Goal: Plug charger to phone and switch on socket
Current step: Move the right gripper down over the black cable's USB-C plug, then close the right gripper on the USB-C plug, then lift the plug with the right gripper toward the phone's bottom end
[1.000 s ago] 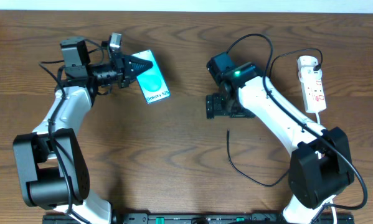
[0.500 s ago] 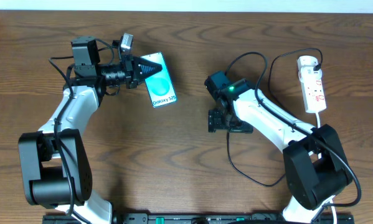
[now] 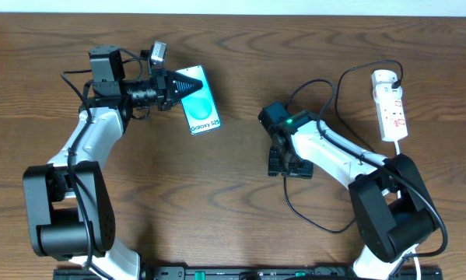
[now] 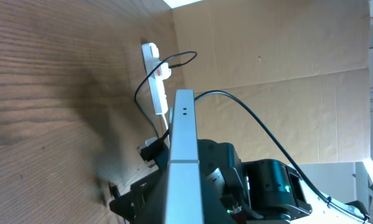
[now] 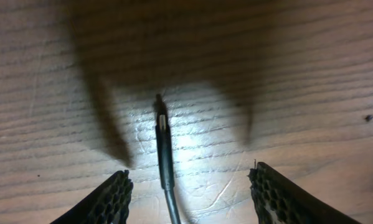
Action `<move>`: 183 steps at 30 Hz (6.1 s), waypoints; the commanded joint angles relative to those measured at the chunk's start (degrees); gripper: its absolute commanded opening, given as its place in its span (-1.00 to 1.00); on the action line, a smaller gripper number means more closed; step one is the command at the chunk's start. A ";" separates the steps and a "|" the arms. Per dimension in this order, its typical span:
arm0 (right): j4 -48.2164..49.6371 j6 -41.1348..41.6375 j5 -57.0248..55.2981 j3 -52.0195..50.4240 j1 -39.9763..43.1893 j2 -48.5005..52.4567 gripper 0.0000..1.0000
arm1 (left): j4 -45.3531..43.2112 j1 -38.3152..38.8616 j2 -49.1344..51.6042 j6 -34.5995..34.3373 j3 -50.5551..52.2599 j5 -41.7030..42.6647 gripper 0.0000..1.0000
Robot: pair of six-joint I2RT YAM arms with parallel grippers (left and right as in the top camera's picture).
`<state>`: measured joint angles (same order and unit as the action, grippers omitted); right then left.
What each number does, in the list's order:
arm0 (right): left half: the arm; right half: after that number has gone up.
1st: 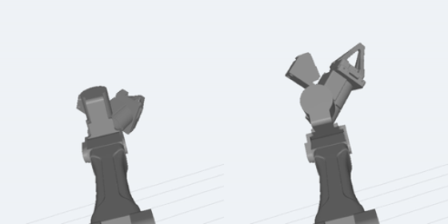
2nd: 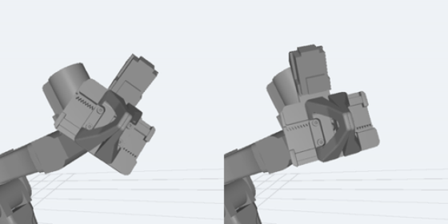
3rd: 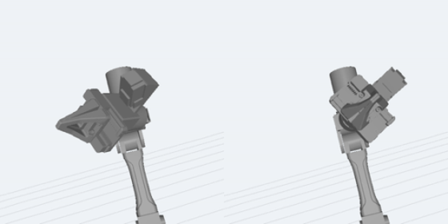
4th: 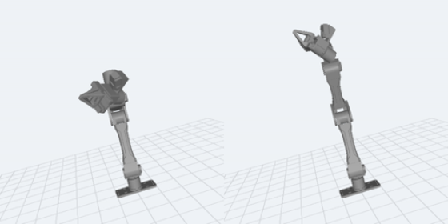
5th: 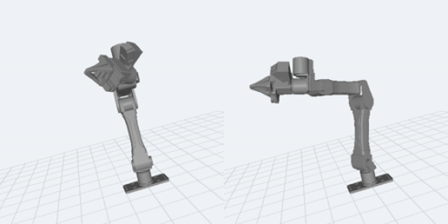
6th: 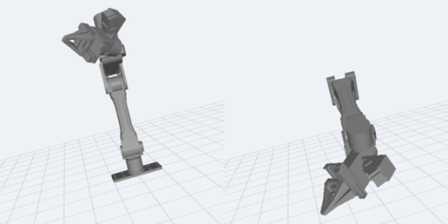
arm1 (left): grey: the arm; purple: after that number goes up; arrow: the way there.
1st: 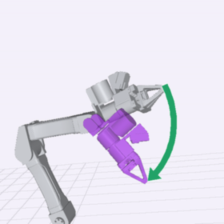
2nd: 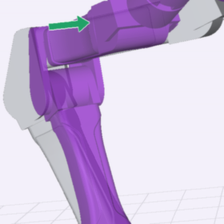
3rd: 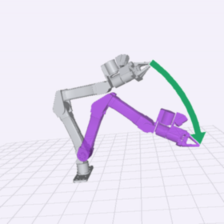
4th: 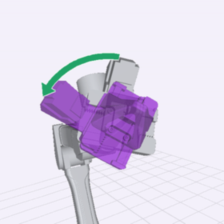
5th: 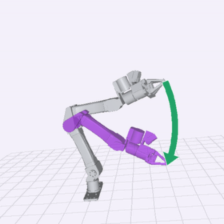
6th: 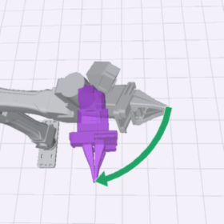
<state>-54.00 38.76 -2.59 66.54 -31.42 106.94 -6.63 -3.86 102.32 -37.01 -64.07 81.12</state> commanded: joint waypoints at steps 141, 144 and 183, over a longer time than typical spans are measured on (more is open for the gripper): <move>1.29 -24.76 30.62 11.52 0.39 -8.96 -0.98 | -0.39 -4.13 0.35 1.81 -0.02 3.54 -0.85; 1.29 -29.64 36.70 11.50 1.31 -8.96 -0.98 | -0.42 -4.22 0.33 1.81 -0.02 3.61 -0.86; 28.00 -27.10 64.37 11.39 4.96 -7.45 -0.98 | -44.72 -4.22 0.22 -35.39 -0.68 1.66 -0.86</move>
<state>-26.50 11.33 59.96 77.10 -26.41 99.29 -48.58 -7.84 102.45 -69.71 -63.46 83.22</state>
